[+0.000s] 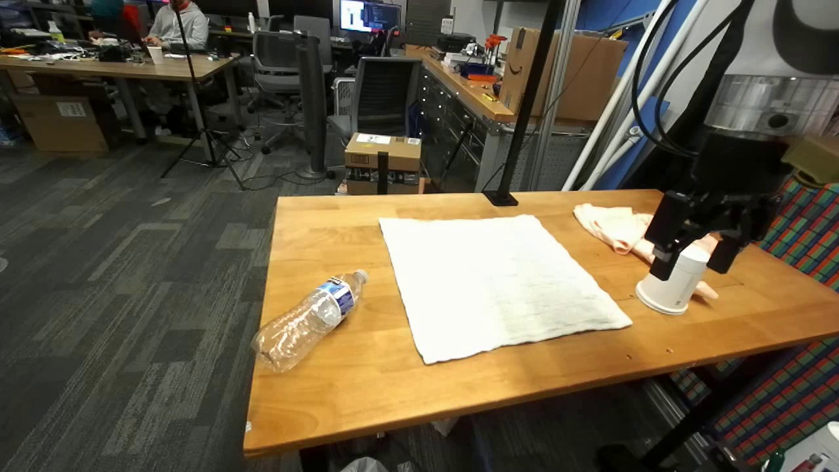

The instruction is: Fold the white cloth

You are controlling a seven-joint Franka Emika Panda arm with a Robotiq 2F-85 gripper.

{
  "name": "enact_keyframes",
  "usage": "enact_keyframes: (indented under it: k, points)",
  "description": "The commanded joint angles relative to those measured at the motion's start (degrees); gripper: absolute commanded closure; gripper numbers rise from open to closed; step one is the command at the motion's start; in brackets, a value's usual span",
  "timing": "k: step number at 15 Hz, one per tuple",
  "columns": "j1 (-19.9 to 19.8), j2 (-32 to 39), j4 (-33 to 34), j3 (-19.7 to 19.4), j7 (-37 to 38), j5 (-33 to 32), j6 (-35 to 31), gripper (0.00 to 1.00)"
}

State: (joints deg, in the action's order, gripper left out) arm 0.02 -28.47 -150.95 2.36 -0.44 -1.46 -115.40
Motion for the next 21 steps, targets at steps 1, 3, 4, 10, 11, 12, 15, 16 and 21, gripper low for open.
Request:
enact_keyframes:
  k: [1, 3, 4, 10, 11, 12, 15, 16, 21]
  points:
    - [0.7, 2.0, -1.8, 0.7, 1.0, -1.0, -5.4, 0.00]
    - [0.5, 4.2, -2.3, 1.3, 1.6, -1.6, -7.9, 0.00]
    - [0.3, 5.5, -2.3, 1.5, 1.9, -2.2, -9.3, 0.00]
    - [-0.7, 14.6, 0.5, 1.6, 4.5, -6.7, -18.2, 0.00]
    - [-1.0, 16.3, 1.5, 1.5, 4.9, -7.7, -19.3, 0.00]
    - [-1.5, 17.9, 2.6, 1.4, 5.6, -9.1, -20.0, 0.00]
    - [-2.9, 22.8, 6.4, 0.4, 7.3, -14.1, -21.4, 0.00]
    - [-3.2, 24.6, 7.7, -0.3, 7.1, -14.9, -21.8, 0.00]
    - [-4.4, 33.4, 13.7, -4.4, 4.1, -12.9, -24.5, 0.00]
